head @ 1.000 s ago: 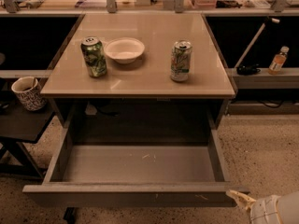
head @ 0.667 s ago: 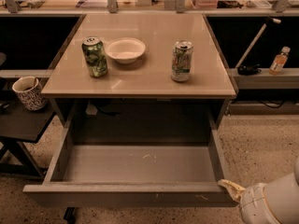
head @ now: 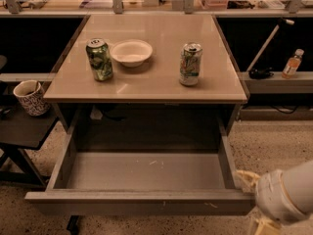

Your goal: Close top drawer

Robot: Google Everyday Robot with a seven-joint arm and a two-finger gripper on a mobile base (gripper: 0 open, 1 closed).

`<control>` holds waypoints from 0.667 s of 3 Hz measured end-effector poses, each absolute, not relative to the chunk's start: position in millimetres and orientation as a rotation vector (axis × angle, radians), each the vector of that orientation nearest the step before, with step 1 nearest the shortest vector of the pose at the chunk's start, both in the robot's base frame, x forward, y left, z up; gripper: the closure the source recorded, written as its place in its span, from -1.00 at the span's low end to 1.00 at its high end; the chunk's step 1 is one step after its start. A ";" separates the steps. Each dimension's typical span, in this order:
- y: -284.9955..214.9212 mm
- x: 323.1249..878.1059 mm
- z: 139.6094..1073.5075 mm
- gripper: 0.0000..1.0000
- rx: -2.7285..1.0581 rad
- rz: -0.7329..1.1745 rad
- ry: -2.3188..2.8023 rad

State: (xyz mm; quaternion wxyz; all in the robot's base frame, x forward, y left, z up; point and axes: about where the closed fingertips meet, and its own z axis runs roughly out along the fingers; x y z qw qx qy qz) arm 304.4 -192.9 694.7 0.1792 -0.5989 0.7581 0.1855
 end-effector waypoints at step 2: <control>-190.8 290.1 804.3 -1.00 -1.537 0.274 2.106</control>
Offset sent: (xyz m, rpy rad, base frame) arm -0.1056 0.0077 0.2447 -0.2128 -0.4397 -0.2343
